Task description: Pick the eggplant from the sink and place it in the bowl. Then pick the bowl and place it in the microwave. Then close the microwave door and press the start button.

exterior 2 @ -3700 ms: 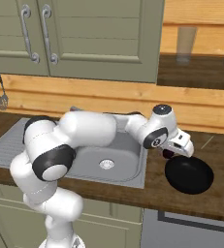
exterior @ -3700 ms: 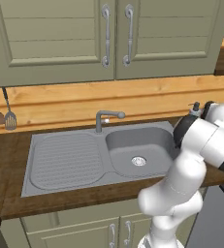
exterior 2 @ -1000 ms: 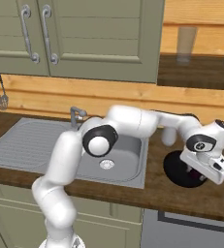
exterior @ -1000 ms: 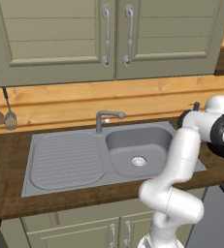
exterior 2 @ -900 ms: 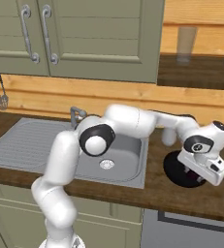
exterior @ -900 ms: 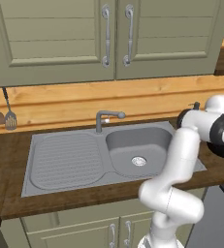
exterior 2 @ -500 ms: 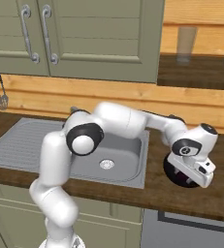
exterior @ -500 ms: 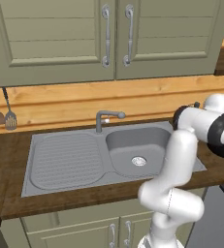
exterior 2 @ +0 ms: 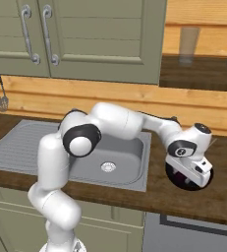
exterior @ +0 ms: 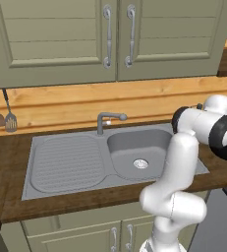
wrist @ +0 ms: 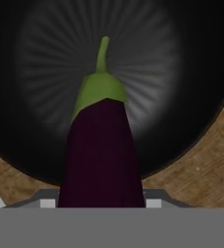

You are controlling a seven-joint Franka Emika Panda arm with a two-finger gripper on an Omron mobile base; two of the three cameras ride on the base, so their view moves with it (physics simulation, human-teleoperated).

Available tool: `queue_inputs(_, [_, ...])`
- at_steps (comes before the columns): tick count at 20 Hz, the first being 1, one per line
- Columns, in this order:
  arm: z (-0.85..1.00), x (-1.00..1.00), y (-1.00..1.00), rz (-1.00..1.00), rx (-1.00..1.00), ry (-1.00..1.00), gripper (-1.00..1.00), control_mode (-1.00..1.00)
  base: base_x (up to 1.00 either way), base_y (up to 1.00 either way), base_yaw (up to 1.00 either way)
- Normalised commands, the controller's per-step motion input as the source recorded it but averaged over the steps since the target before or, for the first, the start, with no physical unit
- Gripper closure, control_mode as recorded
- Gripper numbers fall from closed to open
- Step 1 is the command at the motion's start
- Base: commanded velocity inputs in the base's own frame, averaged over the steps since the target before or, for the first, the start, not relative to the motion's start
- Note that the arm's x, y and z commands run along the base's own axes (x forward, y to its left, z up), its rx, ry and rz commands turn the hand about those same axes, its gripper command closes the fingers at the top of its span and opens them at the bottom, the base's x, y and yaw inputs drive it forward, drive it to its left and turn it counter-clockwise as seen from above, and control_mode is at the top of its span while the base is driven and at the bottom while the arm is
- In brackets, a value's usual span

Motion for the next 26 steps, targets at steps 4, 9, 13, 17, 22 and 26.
queue_inputs(4, [0.0,0.14,0.0,0.0,0.0,0.0,1.0,-1.0,0.0,0.0,0.0])
queue_inputs(9, [0.0,0.23,0.0,0.0,0.0,0.0,1.0,-1.0,0.0,0.0,0.0])
queue_inputs(13, [-0.08,0.23,0.0,0.0,0.0,0.0,1.0,-1.0,0.0,0.0,0.0])
queue_inputs(17, [-0.34,0.01,0.0,0.0,0.0,0.0,-1.0,-1.0,0.0,0.0,0.0])
queue_inputs(22, [-0.09,0.0,0.0,0.0,0.0,-0.07,-1.0,-1.0,0.0,0.0,0.0])
queue_inputs(26, [0.04,-0.12,-0.13,0.0,0.0,-0.2,-1.0,-1.0,0.0,0.0,0.0])
